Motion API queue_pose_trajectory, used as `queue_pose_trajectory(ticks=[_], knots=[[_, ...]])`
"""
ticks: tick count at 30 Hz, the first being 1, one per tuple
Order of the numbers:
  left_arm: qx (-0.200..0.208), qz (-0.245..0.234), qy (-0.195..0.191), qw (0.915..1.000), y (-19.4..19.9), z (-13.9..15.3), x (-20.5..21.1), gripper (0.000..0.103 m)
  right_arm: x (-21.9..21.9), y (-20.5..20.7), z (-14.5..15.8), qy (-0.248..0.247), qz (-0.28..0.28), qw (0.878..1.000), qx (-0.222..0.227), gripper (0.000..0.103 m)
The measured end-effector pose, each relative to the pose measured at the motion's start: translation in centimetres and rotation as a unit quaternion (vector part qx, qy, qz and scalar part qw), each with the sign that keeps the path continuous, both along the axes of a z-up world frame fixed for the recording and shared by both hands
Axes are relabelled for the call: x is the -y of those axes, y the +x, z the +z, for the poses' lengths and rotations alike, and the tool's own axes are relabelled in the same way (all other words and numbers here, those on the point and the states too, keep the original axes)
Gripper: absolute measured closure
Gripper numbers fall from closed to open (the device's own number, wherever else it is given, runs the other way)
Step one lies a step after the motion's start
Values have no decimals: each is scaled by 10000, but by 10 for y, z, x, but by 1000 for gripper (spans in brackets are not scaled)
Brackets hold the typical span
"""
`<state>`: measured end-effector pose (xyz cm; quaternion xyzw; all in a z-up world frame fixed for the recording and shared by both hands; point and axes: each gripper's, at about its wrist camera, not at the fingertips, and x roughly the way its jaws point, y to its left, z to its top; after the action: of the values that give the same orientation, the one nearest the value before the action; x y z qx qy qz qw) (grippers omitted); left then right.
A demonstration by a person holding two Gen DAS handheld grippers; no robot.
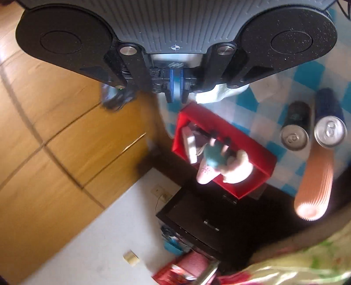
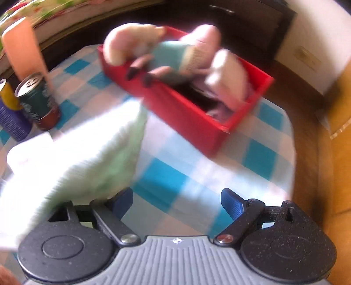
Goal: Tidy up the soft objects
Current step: 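Hold the towel up with the left gripper while the right gripper moves to the white sponge pad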
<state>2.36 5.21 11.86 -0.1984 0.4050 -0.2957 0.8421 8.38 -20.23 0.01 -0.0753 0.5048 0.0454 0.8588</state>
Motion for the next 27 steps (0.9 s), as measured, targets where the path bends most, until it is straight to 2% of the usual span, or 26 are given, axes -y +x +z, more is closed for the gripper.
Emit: queue_pose_trajectory(ticks=[2, 3, 4, 7, 9, 10, 13, 15, 16, 18, 19, 20, 21, 22, 23, 24, 26, 27], knots=[[-119, -23, 673, 9977, -1, -22, 18, 62, 11, -4, 5, -15, -64, 10000, 62, 37], [-204, 10, 1065, 9941, 4, -39, 28, 58, 17, -5, 6, -46, -113, 9999, 72, 37], [-202, 3, 1544, 9878, 10, -56, 43, 60, 22, -5, 7, -62, -186, 9998, 91, 37], [-59, -345, 2736, 9612, 27, -98, 88, 59, 33, -3, 9, 73, -427, 9990, 96, 37], [162, -535, 2992, 9526, 37, -113, 107, 44, 31, -2, 11, 136, -368, 9992, 126, 37], [200, -488, 3115, 9488, 42, -120, 112, 29, 28, -1, 12, 119, -340, 9993, 133, 37], [173, -504, 3223, 9451, 58, -137, 130, 34, 26, 3, 14, 176, -351, 9991, 149, 37], [317, -751, 3279, 9412, 55, -140, 143, 27, 27, 5, 19, 278, -373, 9987, 225, 37], [385, -962, 3419, 9340, 54, -145, 153, 18, 28, 6, 22, 314, -393, 9984, 253, 37], [251, -1338, 3789, 9154, 49, -167, 168, 16, 34, 8, 27, 392, -470, 9976, 324, 36], [173, -1303, 3805, 9154, 47, -176, 169, 9, 38, 9, 28, 420, -517, 9972, 347, 36], [41, -1050, 3726, 9220, 48, -178, 165, 6, 41, 9, 30, 452, -566, 9967, 374, 36], [-296, -877, 3547, 9304, 54, -179, 159, 8, 45, 10, 31, 484, -620, 9961, 402, 36], [-357, -785, 3564, 9303, 56, -175, 157, 21, 48, 11, 32, 510, -670, 9955, 425, 36], [-342, -756, 3568, 9305, 56, -168, 154, 52, 50, 11, 34, 541, -711, 9950, 456, 36], [-416, -737, 3487, 9334, 56, -162, 149, 70, 51, 10, 36, 579, -769, 9944, 434, 36], [-824, -748, 2784, 9540, 58, -150, 131, 98, 53, 9, 42, 637, -791, 9933, 553, 37], [-918, -720, 2512, 9609, 57, -143, 122, 100, 54, 7, 46, 660, -791, 9927, 632, 37]])
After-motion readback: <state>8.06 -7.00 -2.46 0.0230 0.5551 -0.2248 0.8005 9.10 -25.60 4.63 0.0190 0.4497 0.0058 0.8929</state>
